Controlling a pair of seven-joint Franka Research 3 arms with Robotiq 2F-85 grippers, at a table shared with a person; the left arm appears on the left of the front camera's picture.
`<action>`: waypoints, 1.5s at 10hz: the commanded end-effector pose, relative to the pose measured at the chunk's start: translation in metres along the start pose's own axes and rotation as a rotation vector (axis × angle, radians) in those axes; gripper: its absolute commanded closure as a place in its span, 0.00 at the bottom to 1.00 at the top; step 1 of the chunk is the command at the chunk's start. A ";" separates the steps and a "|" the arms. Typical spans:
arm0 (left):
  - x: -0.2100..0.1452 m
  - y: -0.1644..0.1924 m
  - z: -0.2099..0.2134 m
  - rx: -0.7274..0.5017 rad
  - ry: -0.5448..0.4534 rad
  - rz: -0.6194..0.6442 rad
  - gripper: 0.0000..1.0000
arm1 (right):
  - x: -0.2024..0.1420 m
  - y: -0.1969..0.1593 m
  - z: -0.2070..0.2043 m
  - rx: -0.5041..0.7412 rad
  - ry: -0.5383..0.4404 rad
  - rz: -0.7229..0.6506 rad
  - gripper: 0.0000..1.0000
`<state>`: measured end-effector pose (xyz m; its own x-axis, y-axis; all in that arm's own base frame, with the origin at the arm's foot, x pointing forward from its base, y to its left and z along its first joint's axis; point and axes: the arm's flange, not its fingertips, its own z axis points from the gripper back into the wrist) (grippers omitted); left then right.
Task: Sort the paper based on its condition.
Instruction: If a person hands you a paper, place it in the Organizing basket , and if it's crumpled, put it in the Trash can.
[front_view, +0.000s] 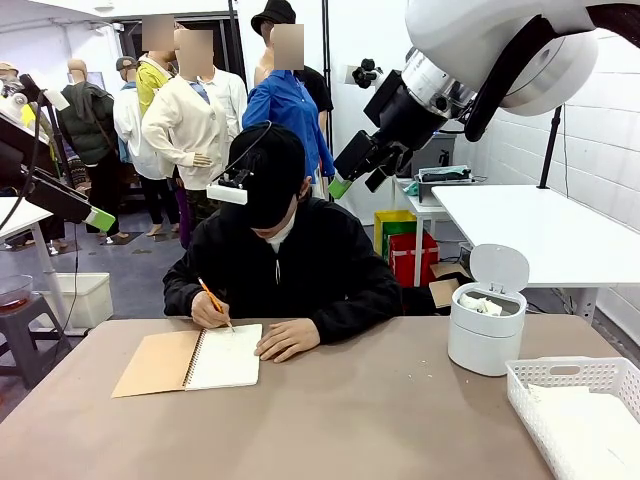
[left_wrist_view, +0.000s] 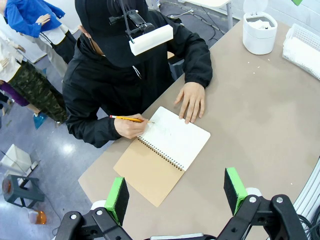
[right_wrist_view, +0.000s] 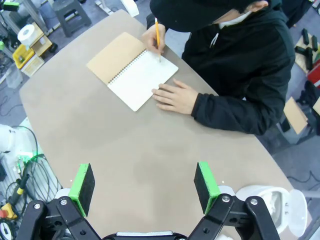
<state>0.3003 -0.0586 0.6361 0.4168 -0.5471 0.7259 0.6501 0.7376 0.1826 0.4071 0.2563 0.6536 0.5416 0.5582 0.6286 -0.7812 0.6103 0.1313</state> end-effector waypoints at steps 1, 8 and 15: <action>0.000 0.000 0.000 0.006 0.004 0.001 0.00 | 0.000 -0.001 0.001 -0.001 -0.001 -0.008 0.00; 0.000 0.000 0.000 0.006 0.004 0.001 0.00 | 0.000 -0.001 0.001 -0.001 -0.001 -0.008 0.00; 0.000 0.000 0.000 0.006 0.004 0.001 0.00 | 0.000 -0.001 0.001 -0.001 -0.001 -0.008 0.00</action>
<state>0.3003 -0.0586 0.6361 0.4168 -0.5471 0.7259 0.6501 0.7376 0.1826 0.4071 0.2563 0.6536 0.5417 0.5581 0.6286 -0.7812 0.6103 0.1313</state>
